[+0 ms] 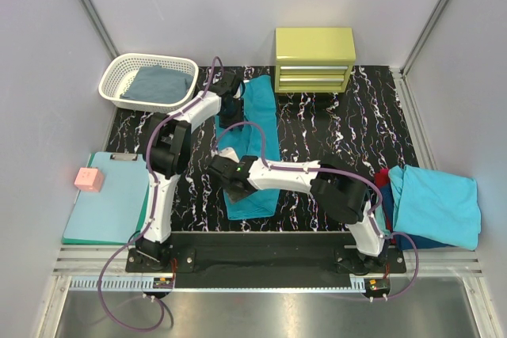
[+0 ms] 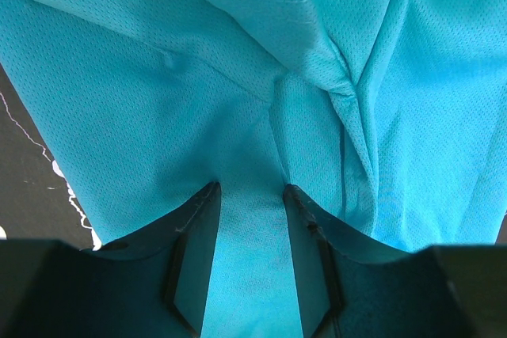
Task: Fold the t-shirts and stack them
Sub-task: Fold the tshirt
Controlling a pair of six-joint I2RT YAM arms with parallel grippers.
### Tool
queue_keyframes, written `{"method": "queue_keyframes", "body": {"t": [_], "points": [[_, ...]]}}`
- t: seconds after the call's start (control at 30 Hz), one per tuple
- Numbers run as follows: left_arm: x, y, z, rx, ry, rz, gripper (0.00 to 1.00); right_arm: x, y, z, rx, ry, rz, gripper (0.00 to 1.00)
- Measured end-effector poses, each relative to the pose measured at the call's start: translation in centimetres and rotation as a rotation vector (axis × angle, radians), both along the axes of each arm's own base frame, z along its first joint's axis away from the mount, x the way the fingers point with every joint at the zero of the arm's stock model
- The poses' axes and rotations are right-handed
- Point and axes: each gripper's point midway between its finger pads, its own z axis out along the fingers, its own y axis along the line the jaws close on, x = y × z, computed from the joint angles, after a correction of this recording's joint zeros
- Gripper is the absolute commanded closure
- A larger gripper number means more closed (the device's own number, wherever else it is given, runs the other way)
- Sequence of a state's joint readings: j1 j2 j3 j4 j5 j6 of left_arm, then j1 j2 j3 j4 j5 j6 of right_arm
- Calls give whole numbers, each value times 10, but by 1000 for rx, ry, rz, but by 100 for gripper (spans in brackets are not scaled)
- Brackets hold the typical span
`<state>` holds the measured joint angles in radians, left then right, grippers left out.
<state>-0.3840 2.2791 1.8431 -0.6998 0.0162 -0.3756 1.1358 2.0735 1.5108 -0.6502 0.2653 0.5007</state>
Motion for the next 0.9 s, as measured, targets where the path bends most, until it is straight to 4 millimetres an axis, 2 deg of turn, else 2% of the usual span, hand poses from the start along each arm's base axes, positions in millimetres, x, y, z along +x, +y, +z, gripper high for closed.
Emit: {"method": "queue_keyframes", "body": {"t": [0.07,0.23,0.33,0.43,0.6,0.9], "points": [[0,0,0,0,0,0,55,1,-1,0,-4,-7,-3,58],[0,0,0,-1,0,2,55,3,-3,-1,-14,-20,-10,74],[0,0,0,-1,0,2,55,4,-5,-2,-18,-28,-17,78],[0,0,0,-1,0,2,55,5,-6,-2,-16,-34,-21,75],[0,0,0,-1,1,2,55,4,-11,-1,-12,-41,-34,59],[0,-1,0,-4,2,0,55,1,-19,5,-16,-43,-39,57]]}}
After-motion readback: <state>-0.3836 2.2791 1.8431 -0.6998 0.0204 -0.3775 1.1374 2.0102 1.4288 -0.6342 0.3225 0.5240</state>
